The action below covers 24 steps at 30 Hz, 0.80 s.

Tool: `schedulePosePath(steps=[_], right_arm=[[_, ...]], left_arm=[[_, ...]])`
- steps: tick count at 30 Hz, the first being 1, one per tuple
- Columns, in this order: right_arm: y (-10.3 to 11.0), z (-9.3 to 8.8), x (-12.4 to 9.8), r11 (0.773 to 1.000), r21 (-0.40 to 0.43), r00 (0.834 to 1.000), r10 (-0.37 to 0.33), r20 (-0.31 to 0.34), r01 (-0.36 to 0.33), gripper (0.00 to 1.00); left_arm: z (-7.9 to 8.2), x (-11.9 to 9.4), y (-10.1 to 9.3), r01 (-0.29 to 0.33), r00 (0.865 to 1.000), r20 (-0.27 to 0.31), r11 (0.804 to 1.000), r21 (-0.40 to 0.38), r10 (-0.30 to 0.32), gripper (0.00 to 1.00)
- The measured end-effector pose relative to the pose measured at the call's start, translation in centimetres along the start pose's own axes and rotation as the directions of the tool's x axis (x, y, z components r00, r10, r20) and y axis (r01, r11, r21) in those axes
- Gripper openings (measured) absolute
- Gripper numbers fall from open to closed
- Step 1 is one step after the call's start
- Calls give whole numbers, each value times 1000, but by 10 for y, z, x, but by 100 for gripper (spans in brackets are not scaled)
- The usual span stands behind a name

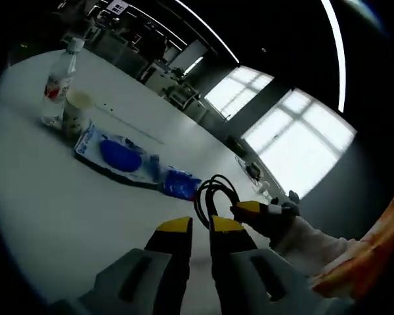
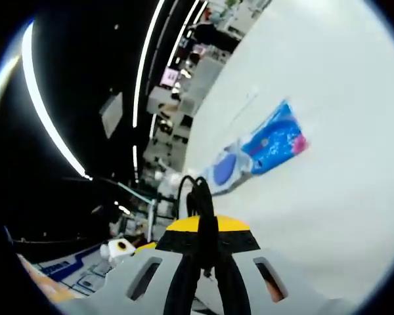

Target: Arrange the tabletop items into an orderly group along one side of the table until the central work area is clear of visible clutter.

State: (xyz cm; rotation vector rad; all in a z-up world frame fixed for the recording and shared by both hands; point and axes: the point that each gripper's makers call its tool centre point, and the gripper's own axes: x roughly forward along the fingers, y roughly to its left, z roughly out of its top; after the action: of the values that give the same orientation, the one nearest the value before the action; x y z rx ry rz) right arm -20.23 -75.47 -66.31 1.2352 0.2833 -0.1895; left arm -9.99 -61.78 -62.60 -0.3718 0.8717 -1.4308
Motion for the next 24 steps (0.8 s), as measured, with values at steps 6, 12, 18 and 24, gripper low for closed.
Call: schedulePosePath(steps=[6, 12, 18, 24], right_arm=[[-33, -3, 8, 995, -9, 995, -102, -15, 101, 4], [-55, -4, 16, 986, 1, 986, -168, -13, 168, 4], [-67, -1, 17, 975, -8, 975, -224, 0, 224, 4], [-82, 6, 16, 954, -48, 956, -294, 23, 294, 5]], left_arm=[[2, -15, 8, -17, 999, 42, 1000, -18, 17, 20], [-3, -19, 16, -45, 998, 32, 998, -38, 46, 25], [1, -15, 15, -35, 999, 40, 999, -38, 37, 25], [-6, -9, 12, -31, 999, 21, 998, -48, 32, 26]])
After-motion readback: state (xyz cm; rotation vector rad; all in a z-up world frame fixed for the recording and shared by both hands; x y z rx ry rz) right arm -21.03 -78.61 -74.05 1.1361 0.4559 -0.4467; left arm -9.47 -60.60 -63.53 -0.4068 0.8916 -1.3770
